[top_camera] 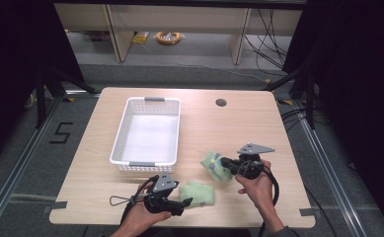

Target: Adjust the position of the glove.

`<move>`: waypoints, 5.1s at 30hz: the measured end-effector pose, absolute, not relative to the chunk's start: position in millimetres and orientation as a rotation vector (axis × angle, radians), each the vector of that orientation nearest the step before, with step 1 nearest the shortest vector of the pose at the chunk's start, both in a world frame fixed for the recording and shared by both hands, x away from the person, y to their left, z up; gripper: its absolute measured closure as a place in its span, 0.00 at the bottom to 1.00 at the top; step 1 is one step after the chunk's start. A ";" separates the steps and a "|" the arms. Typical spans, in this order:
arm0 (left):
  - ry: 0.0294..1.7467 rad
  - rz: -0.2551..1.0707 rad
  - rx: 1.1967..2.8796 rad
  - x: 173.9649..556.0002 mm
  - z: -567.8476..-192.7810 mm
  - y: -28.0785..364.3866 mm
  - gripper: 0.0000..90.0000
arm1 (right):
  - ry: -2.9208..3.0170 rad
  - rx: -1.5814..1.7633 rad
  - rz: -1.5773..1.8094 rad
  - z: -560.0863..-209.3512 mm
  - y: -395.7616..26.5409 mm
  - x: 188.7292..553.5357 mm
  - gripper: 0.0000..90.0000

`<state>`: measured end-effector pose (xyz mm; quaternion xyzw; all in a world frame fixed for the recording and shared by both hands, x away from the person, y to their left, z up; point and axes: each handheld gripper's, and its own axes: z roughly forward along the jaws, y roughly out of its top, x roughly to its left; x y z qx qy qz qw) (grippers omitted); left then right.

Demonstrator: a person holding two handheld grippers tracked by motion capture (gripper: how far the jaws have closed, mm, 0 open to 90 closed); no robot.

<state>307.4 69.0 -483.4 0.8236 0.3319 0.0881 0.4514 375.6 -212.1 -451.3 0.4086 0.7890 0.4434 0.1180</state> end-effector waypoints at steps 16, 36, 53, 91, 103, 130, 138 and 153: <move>0.828 0.264 1.960 317.6 -481.8 27.6 0.36 | 2.314 1.126 1.399 -438.5 -164.4 359.7 0.98; 0.804 0.244 1.955 327.1 -479.0 39.7 0.89 | 2.344 1.092 1.447 -442.2 -163.8 348.5 0.98; 0.700 0.121 2.029 303.4 -476.6 63.1 0.91 | 2.376 1.247 1.541 -460.0 -171.1 303.1 0.97; 0.670 0.093 2.115 308.1 -492.5 62.2 0.91 | 2.685 0.926 1.266 -470.4 -137.4 394.5 0.71; 0.656 0.080 2.090 310.3 -483.0 68.9 0.91 | 2.670 0.926 1.369 -465.4 -152.1 391.5 0.98; 0.673 0.015 2.122 323.1 -473.3 93.3 0.74 | 2.488 1.264 1.467 -473.7 -186.0 336.6 0.98; 0.721 -0.011 2.144 309.5 -488.0 94.0 0.64 | 2.472 1.276 1.474 -478.1 -188.9 338.1 0.98; 0.746 -0.060 2.095 313.8 -489.5 91.6 0.93 | 2.466 1.273 1.501 -477.9 -191.0 336.3 0.98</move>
